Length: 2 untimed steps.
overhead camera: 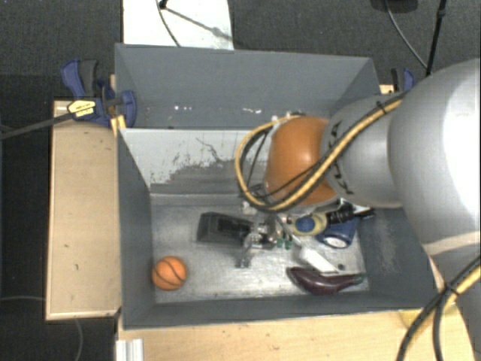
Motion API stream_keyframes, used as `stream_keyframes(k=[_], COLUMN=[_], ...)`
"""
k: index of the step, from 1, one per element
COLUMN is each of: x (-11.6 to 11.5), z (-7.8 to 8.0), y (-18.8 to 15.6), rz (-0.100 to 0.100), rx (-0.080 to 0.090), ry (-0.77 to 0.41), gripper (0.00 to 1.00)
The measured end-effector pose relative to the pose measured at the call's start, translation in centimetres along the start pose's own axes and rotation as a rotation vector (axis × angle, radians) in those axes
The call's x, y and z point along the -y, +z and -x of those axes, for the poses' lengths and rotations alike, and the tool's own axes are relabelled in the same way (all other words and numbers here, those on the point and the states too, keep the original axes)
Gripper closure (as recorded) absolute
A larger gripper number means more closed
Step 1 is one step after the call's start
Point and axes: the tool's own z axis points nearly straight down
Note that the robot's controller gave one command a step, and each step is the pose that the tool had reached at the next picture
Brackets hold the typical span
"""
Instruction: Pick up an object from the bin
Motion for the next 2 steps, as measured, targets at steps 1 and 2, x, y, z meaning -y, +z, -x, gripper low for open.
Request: stream_keyframes(k=[1,2], x=[-0.01,-0.02], z=[0.01,0.06], y=[-0.04,-0.33], rz=[0.000,0.000], rx=[0.000,-0.001], ry=[-0.002,-0.002], gripper=[1.00,1.00])
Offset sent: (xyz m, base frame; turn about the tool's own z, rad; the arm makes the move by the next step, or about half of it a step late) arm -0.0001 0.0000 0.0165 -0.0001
